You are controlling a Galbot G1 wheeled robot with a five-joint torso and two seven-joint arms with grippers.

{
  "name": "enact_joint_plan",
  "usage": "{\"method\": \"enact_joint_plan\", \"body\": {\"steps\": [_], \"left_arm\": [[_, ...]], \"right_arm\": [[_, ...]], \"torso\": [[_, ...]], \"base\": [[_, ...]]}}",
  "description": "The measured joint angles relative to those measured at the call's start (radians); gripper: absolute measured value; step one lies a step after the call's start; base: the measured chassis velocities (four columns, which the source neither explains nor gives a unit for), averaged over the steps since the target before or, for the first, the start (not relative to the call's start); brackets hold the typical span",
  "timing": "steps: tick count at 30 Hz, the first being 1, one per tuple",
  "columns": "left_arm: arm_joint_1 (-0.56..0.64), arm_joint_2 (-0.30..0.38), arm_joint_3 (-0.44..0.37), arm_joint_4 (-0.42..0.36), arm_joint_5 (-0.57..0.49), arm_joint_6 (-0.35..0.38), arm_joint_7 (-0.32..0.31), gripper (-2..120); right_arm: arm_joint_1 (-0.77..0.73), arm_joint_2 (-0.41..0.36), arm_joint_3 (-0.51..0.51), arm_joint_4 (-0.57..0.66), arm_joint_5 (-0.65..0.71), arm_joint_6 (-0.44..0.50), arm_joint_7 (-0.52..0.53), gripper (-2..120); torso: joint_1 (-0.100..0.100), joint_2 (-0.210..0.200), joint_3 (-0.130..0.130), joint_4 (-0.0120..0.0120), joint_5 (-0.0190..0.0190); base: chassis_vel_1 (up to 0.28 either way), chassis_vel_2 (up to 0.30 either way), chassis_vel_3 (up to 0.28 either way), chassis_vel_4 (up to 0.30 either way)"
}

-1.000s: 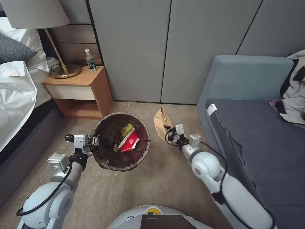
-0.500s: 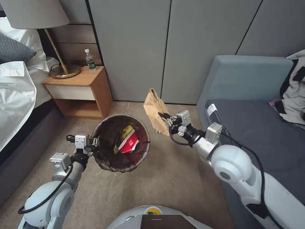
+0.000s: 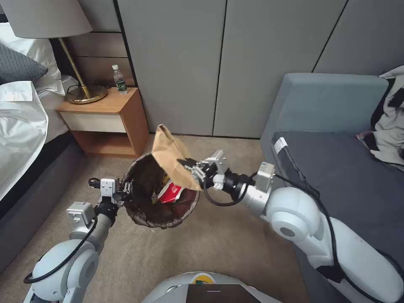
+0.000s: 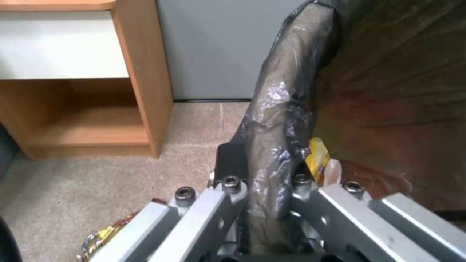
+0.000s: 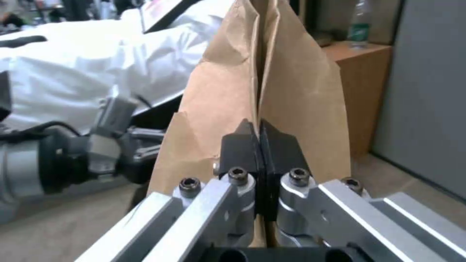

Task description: Pick up the trash bin, then pick up the garbage from the floor and place it into the trash bin.

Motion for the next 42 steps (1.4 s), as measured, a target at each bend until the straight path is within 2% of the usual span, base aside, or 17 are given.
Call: {"method": "enact_joint_plan", "body": {"steps": [3,5,8,16,18,22,24,26,27,30,32,35,36,39,40,42], "left_arm": [[0.0,0.0,0.0,0.0,0.001,0.0,0.0,2],[-0.001,-0.001,0.001,-0.002,0.001,0.002,0.0,2],[-0.002,-0.001,0.001,-0.003,0.001,0.003,0.0,2],[-0.004,0.0,0.0,-0.003,0.0,0.003,0.0,2],[-0.004,0.0,0.0,-0.003,0.0,0.003,0.0,2],[-0.004,0.001,-0.001,-0.004,-0.001,0.004,-0.001,2],[-0.004,0.001,-0.002,-0.004,-0.002,0.004,-0.001,2],[-0.004,0.002,-0.002,-0.004,-0.002,0.004,-0.001,2],[-0.004,0.002,-0.002,-0.004,-0.002,0.004,-0.001,2],[-0.007,0.003,-0.002,-0.004,-0.004,0.004,-0.001,2],[-0.007,0.003,-0.002,-0.004,-0.005,0.004,-0.001,2],[-0.008,0.003,-0.002,-0.003,-0.006,0.004,-0.001,2],[-0.008,0.003,-0.002,-0.003,-0.006,0.004,-0.001,2],[-0.008,0.002,-0.002,-0.001,-0.006,0.004,-0.001,2],[-0.008,0.002,-0.002,-0.001,-0.006,0.004,-0.001,2],[-0.007,0.002,-0.002,-0.002,-0.006,0.005,-0.001,2]], "right_arm": [[0.009,0.007,-0.019,-0.006,-0.005,-0.001,0.001,0],[0.04,0.035,-0.084,-0.034,-0.029,-0.002,0.008,0],[0.057,0.057,-0.122,-0.064,-0.053,-0.003,0.012,0],[0.076,0.095,-0.182,-0.114,-0.097,-0.002,0.036,-1],[0.079,0.103,-0.187,-0.122,-0.105,-0.002,0.042,2],[0.089,0.121,-0.197,-0.145,-0.124,-0.001,0.058,18],[0.09,0.124,-0.198,-0.147,-0.126,-0.001,0.06,22],[0.091,0.126,-0.201,-0.15,-0.128,0.0,0.063,32],[0.091,0.126,-0.201,-0.15,-0.128,0.0,0.063,32],[0.092,0.135,-0.21,-0.155,-0.132,0.002,0.074,48],[0.092,0.136,-0.211,-0.155,-0.132,0.002,0.076,48],[0.098,0.149,-0.213,-0.167,-0.132,0.006,0.085,67],[0.098,0.149,-0.213,-0.167,-0.132,0.006,0.085,67],[0.1,0.15,-0.212,-0.165,-0.131,0.007,0.093,80],[0.1,0.15,-0.212,-0.165,-0.131,0.007,0.093,80],[0.1,0.148,-0.211,-0.159,-0.128,0.008,0.094,91]], "torso": [[0.0,0.0,0.0,0.0001,-0.0001],[0.0,0.0,0.0,0.0001,-0.0001],[0.0,0.0,0.0,0.0001,-0.0001],[0.0,0.0,0.0,-0.0001,-0.0001],[0.0,0.0,0.0,0.0,-0.0001],[0.0,0.0,0.0,0.0,-0.0001],[0.0,0.0,0.0,0.0,-0.0001],[0.0,0.0,0.0,0.0,-0.0001],[0.0,0.0,0.0,0.0,-0.0001],[0.0,0.0,0.0,0.0,0.0],[0.0,0.0,0.0,0.0,0.0],[0.0,0.0,0.0,0.0,0.0],[0.0,0.0,0.0,0.0,0.0],[0.0,0.0,0.0,0.0,0.0],[0.0,0.0,0.0,0.0,0.0],[0.0,0.0,0.0,0.0,0.0]], "base": [[0.0,0.0,0.0,0.0],[0.0,0.0,0.0,0.0],[0.0,0.0,0.0,0.0],[0.0,0.0,0.0,0.0],[0.0,0.0,0.0,0.0],[0.0,0.0,0.0,0.0],[0.0,0.0,0.0,0.0],[0.0,0.0,0.0,0.0],[0.0,0.0,0.0,0.0],[0.0,0.0,0.0,0.0],[0.0,0.0,0.0,0.0],[0.0,0.0,0.0,0.0],[0.0,0.0,0.0,0.0],[0.0,0.0,0.0,0.0],[0.0,0.0,0.0,0.0],[0.0,0.0,0.0,0.0]]}}
